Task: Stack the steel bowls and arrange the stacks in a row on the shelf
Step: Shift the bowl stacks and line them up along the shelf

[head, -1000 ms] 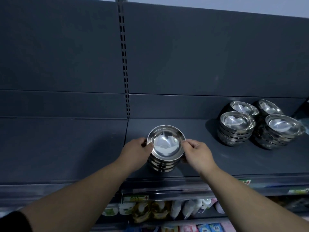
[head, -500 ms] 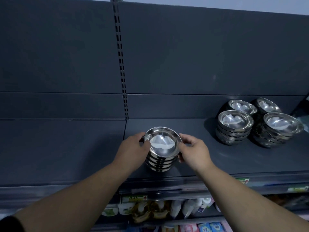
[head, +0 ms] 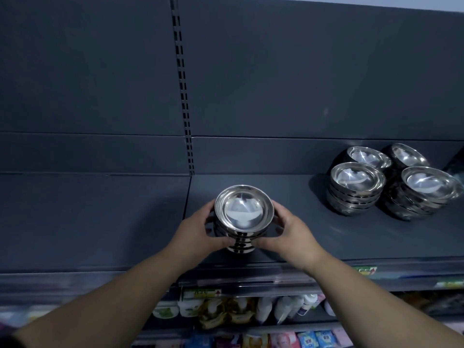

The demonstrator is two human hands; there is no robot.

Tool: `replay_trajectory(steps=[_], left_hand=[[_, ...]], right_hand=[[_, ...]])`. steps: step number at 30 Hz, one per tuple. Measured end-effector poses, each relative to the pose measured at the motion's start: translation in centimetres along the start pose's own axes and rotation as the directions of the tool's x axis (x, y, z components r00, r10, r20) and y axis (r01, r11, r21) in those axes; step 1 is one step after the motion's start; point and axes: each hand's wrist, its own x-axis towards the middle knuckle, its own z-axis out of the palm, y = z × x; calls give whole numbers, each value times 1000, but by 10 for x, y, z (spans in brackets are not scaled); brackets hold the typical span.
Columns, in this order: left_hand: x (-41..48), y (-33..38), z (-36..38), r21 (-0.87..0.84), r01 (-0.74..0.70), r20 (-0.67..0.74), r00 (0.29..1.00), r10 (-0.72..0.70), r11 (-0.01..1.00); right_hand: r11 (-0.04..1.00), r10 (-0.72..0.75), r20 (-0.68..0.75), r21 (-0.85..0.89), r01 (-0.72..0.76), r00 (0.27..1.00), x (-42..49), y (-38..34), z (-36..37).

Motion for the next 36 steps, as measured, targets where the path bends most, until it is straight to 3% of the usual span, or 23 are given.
replay_trajectory(steps=[6,14,23,36], left_hand=[[-3,-3,4,-7,-29,-14,999,29,1000],[-5,-17,11,36,41,66,997,-44,999],[3,-27,0,38,25,-38,999,-23,999],[11,-26,-15,-108,25,2,1000,-25,994]], right_hand=[[999,-19,3,38,19,1000,2,2,-2],[997,77,63,-22,-76,995,4,13,8],[993,83,65,75,-88,994,26,8,33],[996,53,46,64,-56,998,26,-9,26]])
